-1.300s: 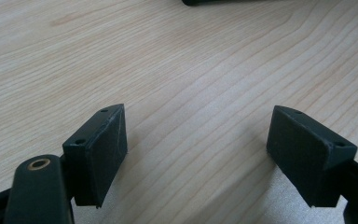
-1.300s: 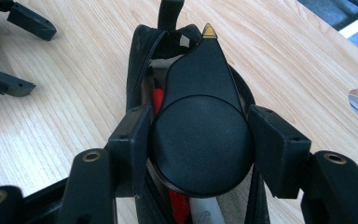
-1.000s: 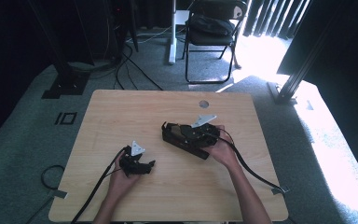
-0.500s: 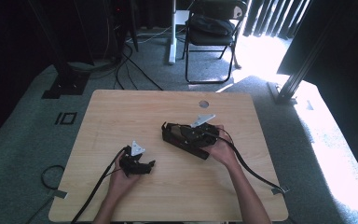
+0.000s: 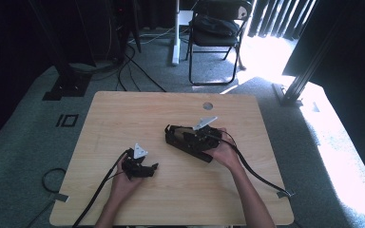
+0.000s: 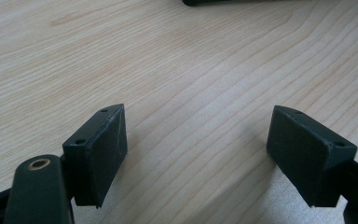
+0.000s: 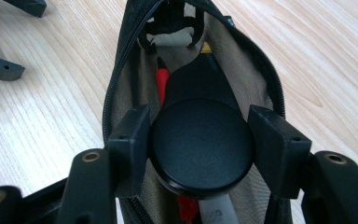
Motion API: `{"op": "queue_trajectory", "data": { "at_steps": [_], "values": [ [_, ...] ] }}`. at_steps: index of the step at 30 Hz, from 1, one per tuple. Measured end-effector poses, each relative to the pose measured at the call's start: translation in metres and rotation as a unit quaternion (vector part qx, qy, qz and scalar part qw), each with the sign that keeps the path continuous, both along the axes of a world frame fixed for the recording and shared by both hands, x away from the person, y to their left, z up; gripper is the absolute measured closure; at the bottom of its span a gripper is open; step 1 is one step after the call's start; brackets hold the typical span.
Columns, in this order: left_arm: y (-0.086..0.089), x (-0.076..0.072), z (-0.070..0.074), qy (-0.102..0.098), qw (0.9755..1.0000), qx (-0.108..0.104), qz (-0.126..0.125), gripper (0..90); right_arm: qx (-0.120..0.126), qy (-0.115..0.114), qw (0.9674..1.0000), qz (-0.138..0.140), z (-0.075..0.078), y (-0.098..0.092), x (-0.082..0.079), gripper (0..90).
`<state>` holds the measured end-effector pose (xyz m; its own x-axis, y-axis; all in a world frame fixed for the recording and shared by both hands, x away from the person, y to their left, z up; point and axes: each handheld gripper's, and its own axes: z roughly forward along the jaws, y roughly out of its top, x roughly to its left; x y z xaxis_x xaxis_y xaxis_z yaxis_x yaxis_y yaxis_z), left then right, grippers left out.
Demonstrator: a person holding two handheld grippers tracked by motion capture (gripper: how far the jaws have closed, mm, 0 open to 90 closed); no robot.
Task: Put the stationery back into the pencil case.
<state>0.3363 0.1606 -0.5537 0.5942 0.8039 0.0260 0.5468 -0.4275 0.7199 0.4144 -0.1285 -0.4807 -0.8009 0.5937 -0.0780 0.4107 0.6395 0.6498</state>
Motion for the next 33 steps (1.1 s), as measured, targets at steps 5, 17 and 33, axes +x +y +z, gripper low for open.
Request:
{"op": "queue_trajectory", "data": {
  "at_steps": [5,17,33],
  "values": [
    [0.0000,0.0000,0.0000,0.000,1.0000,0.000,0.000,20.7,0.001,0.002,1.0000,-0.001,-0.0001,-0.0001,0.0003,40.9],
    [0.0000,0.0000,0.0000,0.000,1.0000,0.000,0.000,20.7,0.001,0.007,1.0000,-0.001,-0.0012,-0.0001,0.0013,40.7],
    [-0.0001,0.0000,0.0000,0.000,1.0000,0.000,0.000,20.7,0.012,-0.003,0.9999,-0.007,0.0040,-0.0016,-0.0036,38.7]
  ]
}}
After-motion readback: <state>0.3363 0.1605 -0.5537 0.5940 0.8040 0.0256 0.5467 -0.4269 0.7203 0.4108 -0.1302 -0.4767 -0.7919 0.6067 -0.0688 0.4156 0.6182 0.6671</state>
